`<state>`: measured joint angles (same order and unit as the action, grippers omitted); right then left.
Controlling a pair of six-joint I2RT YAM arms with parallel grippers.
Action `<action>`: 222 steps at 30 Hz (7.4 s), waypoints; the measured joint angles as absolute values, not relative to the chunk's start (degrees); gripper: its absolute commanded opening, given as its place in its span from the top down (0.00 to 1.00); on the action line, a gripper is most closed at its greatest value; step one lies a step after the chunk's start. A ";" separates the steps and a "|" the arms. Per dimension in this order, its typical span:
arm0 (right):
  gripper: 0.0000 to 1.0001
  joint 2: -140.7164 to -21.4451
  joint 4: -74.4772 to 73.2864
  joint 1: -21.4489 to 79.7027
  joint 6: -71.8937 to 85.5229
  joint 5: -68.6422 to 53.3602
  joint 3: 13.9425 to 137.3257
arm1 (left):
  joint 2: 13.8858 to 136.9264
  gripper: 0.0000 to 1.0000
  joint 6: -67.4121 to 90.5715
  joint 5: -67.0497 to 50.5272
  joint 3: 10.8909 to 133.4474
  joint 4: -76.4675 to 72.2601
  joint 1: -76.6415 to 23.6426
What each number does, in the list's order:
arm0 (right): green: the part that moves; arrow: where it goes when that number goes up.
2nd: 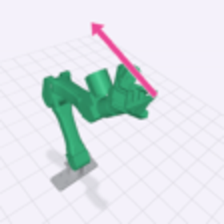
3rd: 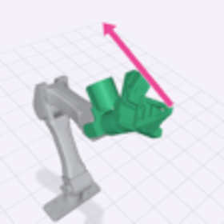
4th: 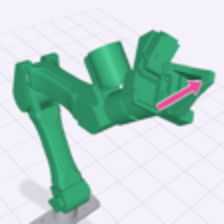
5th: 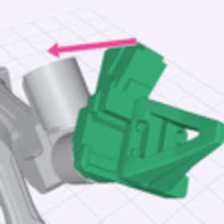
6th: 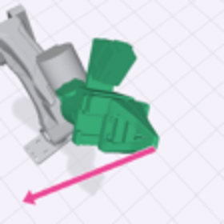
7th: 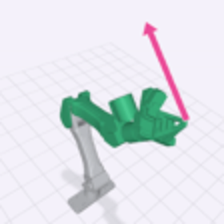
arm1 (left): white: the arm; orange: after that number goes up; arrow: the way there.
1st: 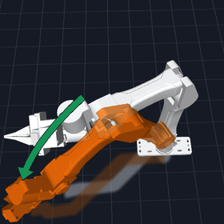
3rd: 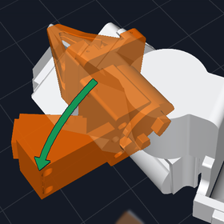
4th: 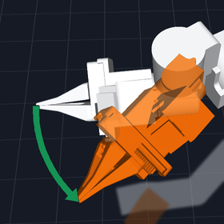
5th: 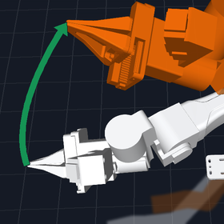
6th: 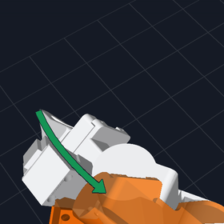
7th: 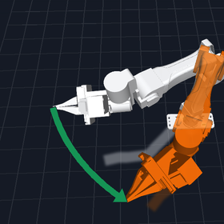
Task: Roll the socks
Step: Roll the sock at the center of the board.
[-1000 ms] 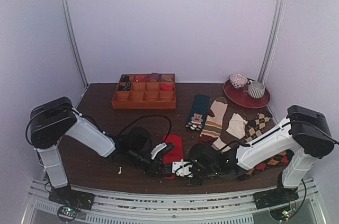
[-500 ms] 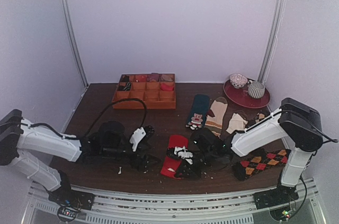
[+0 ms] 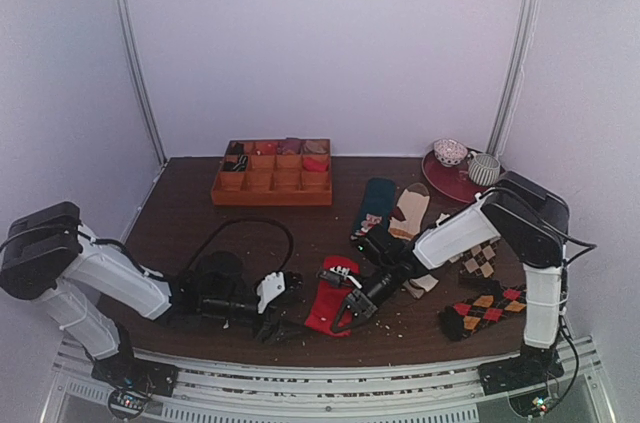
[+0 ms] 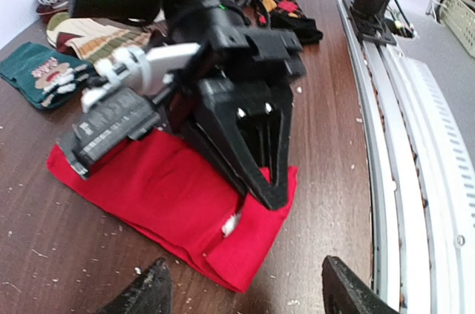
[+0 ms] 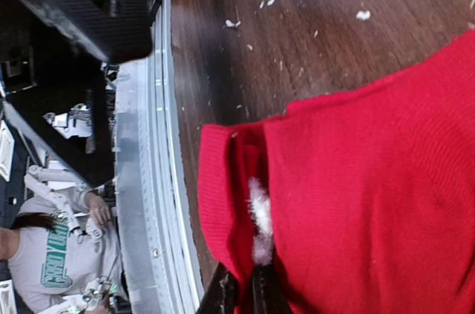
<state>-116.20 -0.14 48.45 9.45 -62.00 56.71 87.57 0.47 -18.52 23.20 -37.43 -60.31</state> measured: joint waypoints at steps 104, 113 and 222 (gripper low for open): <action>0.88 -103.00 20.99 55.46 1.34 -33.34 41.74 | 86.83 0.39 9.76 -26.35 31.53 -14.66 -53.67; 0.88 -112.12 18.81 51.68 17.91 -55.88 47.94 | 85.84 0.40 0.34 -20.88 28.64 -33.17 -57.43; 0.78 -98.26 29.26 71.66 -23.07 1.37 35.70 | 106.98 1.00 17.15 -42.13 36.29 -25.08 -52.82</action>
